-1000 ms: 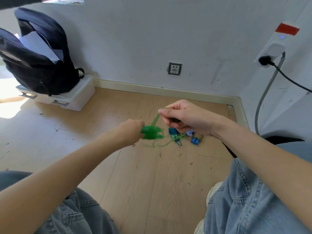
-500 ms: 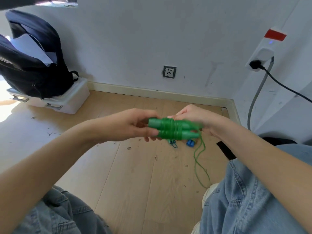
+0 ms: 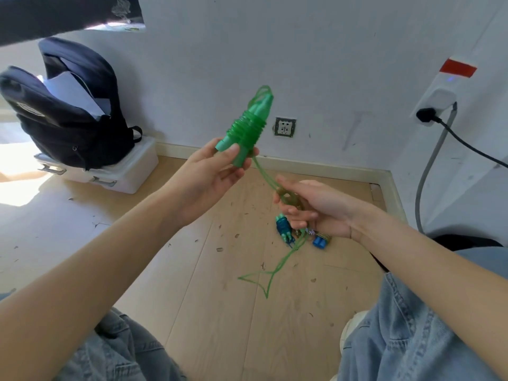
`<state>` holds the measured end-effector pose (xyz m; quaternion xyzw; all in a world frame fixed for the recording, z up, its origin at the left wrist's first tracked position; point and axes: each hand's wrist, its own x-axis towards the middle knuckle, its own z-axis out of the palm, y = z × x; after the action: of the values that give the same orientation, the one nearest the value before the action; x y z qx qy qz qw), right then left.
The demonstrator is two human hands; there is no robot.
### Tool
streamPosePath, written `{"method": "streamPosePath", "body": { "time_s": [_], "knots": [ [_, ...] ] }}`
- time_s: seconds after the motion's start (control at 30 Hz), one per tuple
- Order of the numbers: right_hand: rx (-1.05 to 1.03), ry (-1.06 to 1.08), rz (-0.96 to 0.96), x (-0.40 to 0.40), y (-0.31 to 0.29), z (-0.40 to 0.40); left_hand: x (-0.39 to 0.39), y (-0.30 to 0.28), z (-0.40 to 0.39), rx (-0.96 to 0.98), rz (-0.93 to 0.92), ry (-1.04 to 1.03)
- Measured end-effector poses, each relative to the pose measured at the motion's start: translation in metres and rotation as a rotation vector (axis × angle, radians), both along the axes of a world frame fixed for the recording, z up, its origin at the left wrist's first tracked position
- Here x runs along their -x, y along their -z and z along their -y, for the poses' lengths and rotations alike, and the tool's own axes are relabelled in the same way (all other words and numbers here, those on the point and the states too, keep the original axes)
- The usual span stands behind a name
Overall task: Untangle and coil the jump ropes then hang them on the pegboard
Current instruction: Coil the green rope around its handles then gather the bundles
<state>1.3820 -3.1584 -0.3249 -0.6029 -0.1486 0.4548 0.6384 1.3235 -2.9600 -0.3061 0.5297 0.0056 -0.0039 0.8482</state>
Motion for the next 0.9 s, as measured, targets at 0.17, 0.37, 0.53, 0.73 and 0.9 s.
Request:
{"method": "streamPosePath", "body": {
  "time_s": [0.17,0.37,0.53,0.73,0.9],
  "knots": [
    [0.181,0.106,0.278,-0.002,0.005,0.000,-0.011,0.012,-0.026,-0.046,-0.167,-0.360],
    [0.588,0.086,0.682,0.002,0.016,-0.004,-0.008,0.025,-0.031,-0.210,-0.340,-0.551],
    [0.629,-0.082,0.733,0.002,0.013,-0.007,-0.001,0.018,-0.004,-0.287,-0.299,-0.211],
    [0.242,-0.052,0.441,0.007,0.013,-0.019,0.004,0.015,0.017,-0.323,-0.245,-0.048],
    [0.545,-0.066,0.772,0.009,0.013,-0.020,-0.003,0.029,-0.008,-0.983,-0.274,-0.266]
  ]
}}
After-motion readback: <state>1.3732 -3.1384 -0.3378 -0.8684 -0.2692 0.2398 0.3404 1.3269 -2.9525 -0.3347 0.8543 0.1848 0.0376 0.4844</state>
